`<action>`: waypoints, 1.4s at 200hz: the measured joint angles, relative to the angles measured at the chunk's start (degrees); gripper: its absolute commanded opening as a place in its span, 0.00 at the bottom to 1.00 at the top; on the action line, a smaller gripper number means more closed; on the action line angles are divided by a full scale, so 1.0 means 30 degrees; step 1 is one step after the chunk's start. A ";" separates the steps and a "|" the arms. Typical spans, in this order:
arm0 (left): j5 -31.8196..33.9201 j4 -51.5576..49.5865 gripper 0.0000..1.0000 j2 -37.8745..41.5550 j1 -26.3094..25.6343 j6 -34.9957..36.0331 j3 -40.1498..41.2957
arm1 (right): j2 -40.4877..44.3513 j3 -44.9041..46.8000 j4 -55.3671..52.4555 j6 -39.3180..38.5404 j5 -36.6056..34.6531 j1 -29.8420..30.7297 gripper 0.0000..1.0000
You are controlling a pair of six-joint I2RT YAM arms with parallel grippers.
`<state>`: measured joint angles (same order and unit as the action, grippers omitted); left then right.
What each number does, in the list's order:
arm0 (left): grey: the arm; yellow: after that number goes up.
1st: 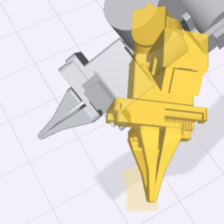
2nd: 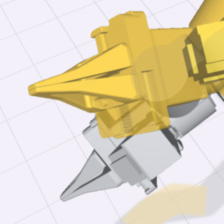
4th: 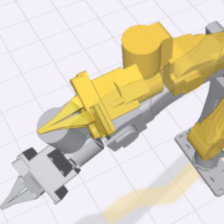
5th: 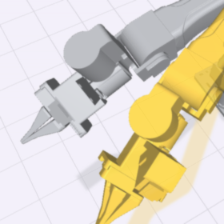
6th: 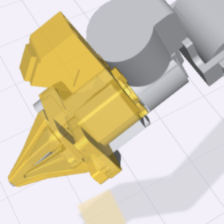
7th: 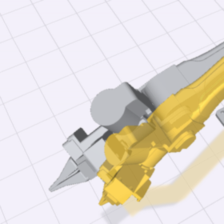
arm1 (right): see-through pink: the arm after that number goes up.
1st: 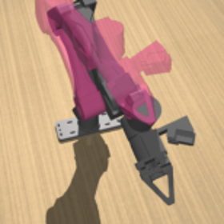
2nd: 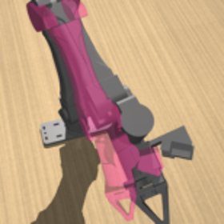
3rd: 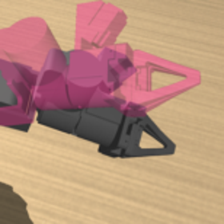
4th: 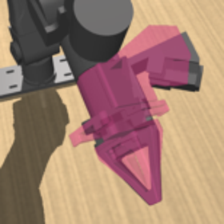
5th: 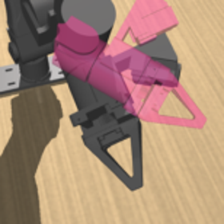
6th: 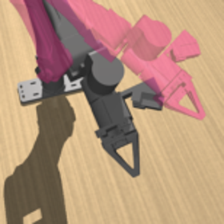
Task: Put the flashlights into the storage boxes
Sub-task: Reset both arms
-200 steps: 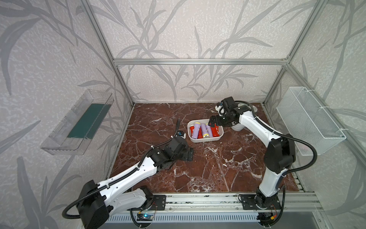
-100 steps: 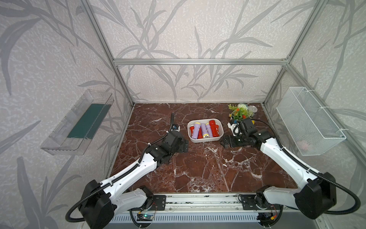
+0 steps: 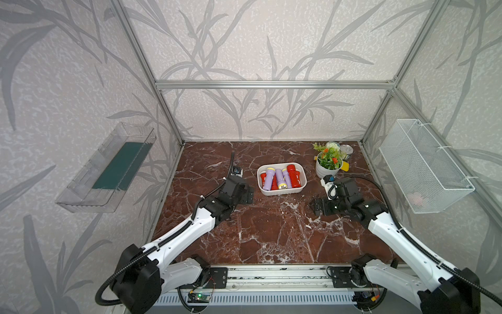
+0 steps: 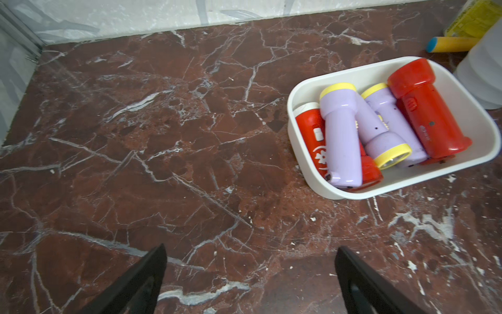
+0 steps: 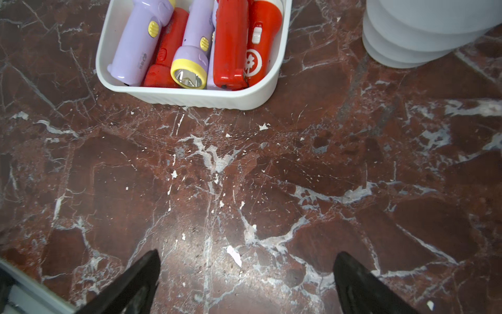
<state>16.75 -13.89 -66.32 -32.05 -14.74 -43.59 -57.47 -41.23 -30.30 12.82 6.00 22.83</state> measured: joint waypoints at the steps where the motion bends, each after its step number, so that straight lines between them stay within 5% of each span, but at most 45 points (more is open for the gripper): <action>1: 0.0058 0.0102 0.99 0.0015 0.0029 0.0073 0.0058 | 0.0044 0.0131 0.0109 -0.0044 -0.0022 0.0000 0.99; 69: 0.0546 0.5399 0.99 0.0313 0.4233 0.3002 0.2484 | 0.3155 0.5093 0.7614 -0.3198 -0.4342 0.0015 0.99; 125: 0.0561 0.9245 0.99 -0.0576 0.7876 0.2900 0.4422 | 0.0248 0.4947 1.2451 -0.5042 -0.7359 -0.0233 0.99; 206: -0.0772 1.5001 0.99 -0.3184 1.0899 0.2419 0.6521 | -0.4036 0.5770 1.8848 -0.5974 -0.6135 -0.3708 0.99; 280: -0.2892 2.1675 0.98 -0.7373 1.2058 0.2608 0.8306 | -0.9442 0.5778 2.3358 -0.6747 -0.3563 -0.4430 0.99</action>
<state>8.08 51.13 -88.44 4.12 -6.92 -18.68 -85.80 -23.90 39.77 -7.42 -4.69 9.54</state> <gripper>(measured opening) 0.985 0.991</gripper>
